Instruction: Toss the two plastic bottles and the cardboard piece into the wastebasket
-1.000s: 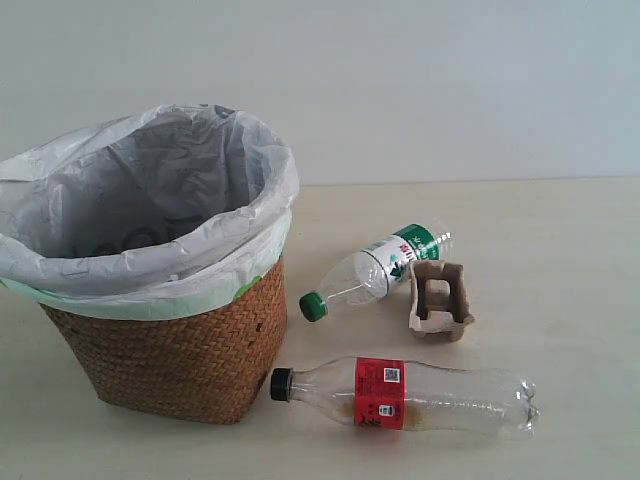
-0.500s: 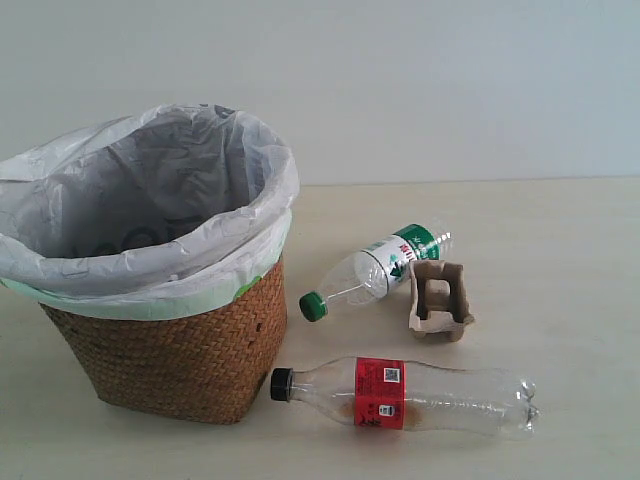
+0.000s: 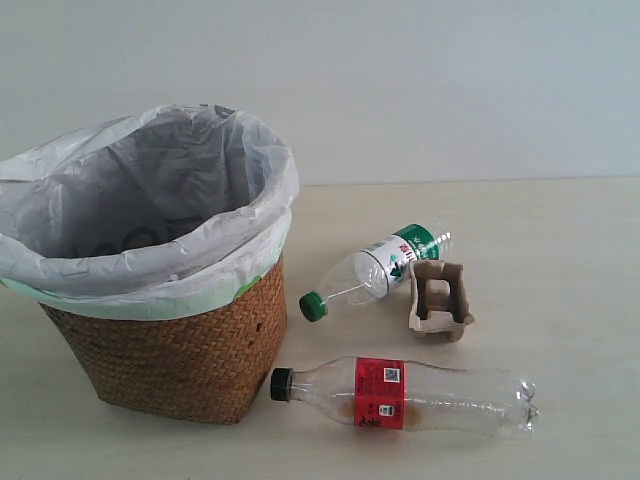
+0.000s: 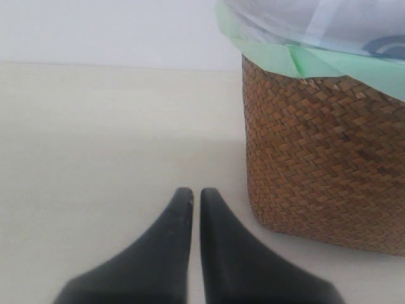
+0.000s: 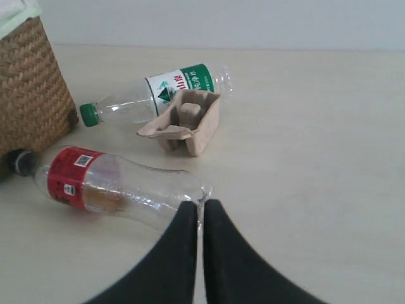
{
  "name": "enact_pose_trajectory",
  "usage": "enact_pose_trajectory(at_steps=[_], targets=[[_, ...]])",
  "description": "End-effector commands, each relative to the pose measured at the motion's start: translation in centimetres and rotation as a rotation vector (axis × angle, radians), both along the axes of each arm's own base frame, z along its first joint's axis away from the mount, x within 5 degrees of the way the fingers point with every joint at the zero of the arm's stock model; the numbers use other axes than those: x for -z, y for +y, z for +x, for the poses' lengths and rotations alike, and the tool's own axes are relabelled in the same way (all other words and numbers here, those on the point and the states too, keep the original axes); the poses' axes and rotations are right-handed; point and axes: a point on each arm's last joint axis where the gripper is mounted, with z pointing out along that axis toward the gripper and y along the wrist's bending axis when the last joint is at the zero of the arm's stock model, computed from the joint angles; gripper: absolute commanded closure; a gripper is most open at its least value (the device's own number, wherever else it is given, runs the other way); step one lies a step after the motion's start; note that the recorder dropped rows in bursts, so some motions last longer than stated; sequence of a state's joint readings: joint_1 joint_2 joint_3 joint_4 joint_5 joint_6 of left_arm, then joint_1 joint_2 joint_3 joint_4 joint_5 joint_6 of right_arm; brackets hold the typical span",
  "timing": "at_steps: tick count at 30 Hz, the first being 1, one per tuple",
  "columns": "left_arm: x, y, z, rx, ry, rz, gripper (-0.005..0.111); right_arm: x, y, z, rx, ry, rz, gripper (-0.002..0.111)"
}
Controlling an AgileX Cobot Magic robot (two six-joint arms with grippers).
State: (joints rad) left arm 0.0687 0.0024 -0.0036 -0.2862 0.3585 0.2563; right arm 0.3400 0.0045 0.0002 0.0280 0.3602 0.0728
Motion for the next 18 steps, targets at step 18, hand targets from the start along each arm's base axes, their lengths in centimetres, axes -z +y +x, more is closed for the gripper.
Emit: enact_pose_trajectory(at_steps=[18], targets=[[0.12, 0.02, -0.01, -0.002, 0.002, 0.007, 0.103, -1.18, 0.71, -0.05, 0.099, 0.183, 0.78, 0.108]])
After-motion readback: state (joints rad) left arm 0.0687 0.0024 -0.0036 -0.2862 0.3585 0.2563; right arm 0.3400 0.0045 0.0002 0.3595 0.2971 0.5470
